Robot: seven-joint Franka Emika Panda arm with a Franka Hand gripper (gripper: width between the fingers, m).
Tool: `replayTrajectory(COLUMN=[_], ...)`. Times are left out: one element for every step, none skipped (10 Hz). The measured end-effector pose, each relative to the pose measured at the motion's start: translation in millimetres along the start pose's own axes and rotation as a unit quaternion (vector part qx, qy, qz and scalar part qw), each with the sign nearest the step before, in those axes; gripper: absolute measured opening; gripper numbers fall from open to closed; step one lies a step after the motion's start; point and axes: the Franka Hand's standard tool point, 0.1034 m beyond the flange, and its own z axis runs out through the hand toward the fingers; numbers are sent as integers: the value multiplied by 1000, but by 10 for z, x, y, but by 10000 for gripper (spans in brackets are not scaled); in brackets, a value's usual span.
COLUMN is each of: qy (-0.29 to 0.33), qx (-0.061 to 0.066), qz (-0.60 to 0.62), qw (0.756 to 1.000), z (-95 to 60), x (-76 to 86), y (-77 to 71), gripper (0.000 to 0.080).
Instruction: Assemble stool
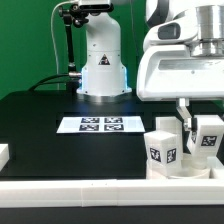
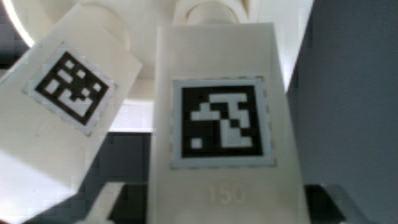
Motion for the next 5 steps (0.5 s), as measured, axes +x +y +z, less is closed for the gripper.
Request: replayTrajectory(qy=[4, 4, 5, 11, 19], qx=[0, -1, -1, 0, 0], qz=[-2, -3, -4, -5, -6], qw=[1000, 1000, 1000, 1000, 1000], z=[7, 26, 37, 60, 66], x=[3, -9, -16, -17, -5], y=[4, 9, 7, -1, -10], gripper=[340, 340, 340, 340, 340])
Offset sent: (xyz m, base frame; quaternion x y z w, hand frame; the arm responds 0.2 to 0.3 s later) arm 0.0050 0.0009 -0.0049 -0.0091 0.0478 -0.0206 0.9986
